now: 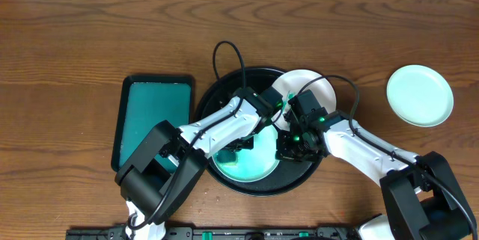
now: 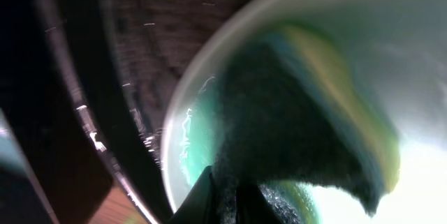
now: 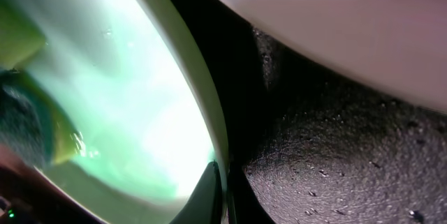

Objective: Clean dirty plates on tray and stack at the side
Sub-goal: 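Scrub the tilted plate with the sponge in the left gripper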

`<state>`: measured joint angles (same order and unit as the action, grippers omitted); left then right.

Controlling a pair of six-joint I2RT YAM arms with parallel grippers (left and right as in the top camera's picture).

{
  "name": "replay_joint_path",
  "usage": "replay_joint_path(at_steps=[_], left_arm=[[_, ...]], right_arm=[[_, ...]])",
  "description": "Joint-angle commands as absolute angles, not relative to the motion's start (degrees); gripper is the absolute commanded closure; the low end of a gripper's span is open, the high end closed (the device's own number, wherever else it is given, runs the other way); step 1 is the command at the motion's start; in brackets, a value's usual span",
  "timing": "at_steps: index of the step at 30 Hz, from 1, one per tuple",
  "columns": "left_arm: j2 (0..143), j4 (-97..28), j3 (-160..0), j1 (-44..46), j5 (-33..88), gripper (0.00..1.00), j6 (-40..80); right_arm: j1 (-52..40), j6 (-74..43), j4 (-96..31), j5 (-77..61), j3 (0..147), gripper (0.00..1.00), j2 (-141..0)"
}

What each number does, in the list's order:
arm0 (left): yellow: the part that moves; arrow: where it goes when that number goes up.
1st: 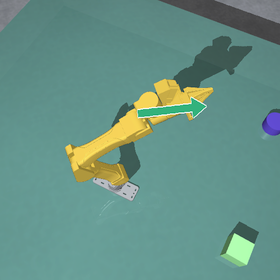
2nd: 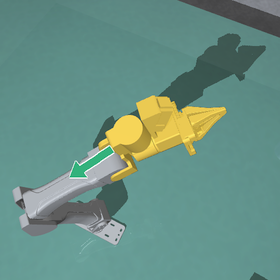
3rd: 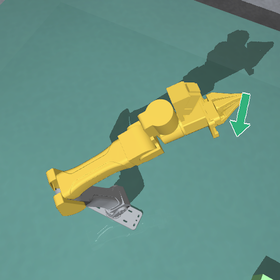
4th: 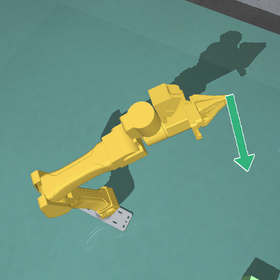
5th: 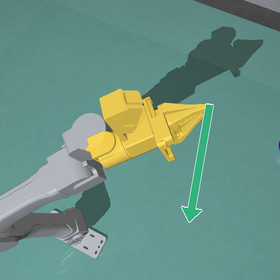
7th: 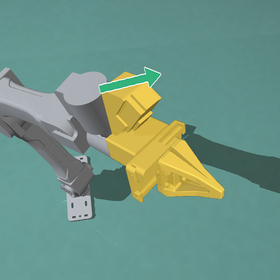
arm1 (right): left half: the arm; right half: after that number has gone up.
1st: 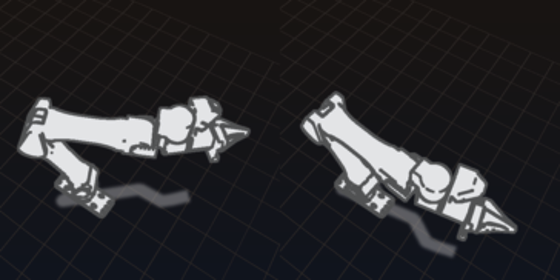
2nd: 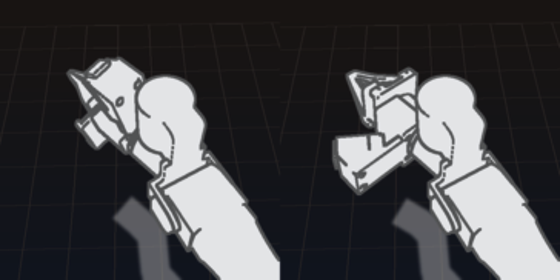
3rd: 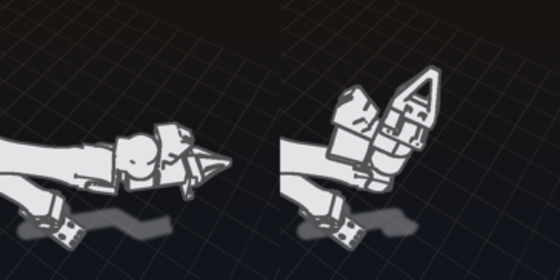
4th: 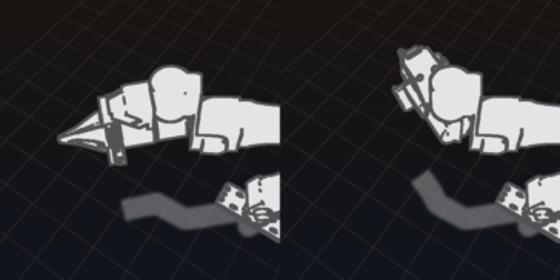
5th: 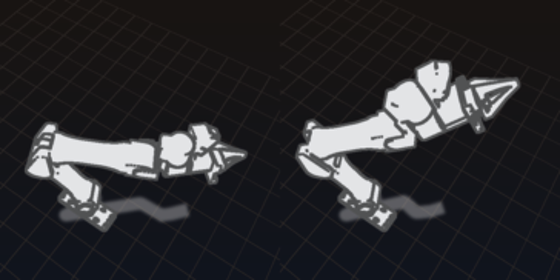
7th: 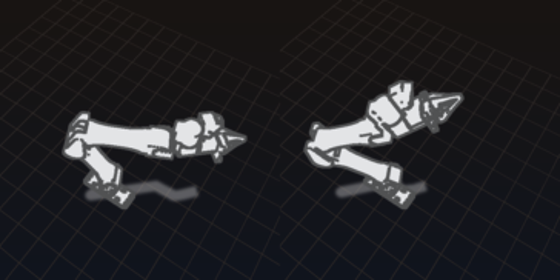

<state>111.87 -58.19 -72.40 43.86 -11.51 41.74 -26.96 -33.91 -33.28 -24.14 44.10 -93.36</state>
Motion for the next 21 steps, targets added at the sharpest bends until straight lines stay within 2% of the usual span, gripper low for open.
replay_joint_path(at_steps=[1,4,8,12,16,21], left_arm=[[115.24,-58.02,-70.15,41.12,-26.79,0.93,47.68],[115.24,-54.83,-71.37,40.77,-18.7,0.93,41.39],[115.24,-46.15,-71.68,40.77,2.61,0.93,27.86],[115.24,-40.47,-71.68,40.77,19.31,0.93,23.55],[115.24,-36.07,-71.68,40.77,29.8,0.93,22.48],[115.24,-33.65,-71.7,40.77,37.04,0.93,21.85]], right_arm=[[-26.68,-33.12,-34.85,-17.32,43.27,0.99,-94.32],[-26.68,-33.12,-35.4,-16.93,43.27,0.99,-94.32],[-26.68,-32.71,-35.86,-16.51,43.27,0.99,-94.32],[-26.68,-32.69,-36.29,-16.51,43.27,0.99,-94.32],[-26.68,-32.49,-36.53,-16.53,43.27,0.99,-94.32],[-26.68,-32.49,-37.06,-16.53,43.27,0.99,-94.32]])
